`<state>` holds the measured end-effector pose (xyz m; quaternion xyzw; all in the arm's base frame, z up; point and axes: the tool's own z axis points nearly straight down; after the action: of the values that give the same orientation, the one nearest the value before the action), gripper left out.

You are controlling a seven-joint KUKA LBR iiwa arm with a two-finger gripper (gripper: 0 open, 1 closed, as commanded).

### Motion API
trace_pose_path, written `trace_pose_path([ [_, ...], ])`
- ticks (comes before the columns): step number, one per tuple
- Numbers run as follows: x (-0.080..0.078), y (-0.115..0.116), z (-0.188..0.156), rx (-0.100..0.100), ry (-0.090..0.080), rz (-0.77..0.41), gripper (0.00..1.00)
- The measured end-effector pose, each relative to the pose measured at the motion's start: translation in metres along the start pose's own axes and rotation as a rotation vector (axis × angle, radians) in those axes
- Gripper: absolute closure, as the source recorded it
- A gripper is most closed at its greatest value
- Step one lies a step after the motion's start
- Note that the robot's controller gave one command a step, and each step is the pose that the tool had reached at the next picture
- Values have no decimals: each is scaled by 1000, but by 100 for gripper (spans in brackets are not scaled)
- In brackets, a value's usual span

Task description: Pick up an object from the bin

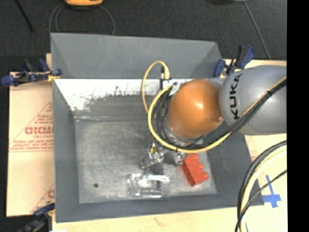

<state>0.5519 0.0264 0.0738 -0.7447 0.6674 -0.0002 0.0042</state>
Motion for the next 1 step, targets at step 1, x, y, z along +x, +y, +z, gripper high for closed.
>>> trace_pose_path([
  [1,-4,54,-46,17,3,-195,0],
])
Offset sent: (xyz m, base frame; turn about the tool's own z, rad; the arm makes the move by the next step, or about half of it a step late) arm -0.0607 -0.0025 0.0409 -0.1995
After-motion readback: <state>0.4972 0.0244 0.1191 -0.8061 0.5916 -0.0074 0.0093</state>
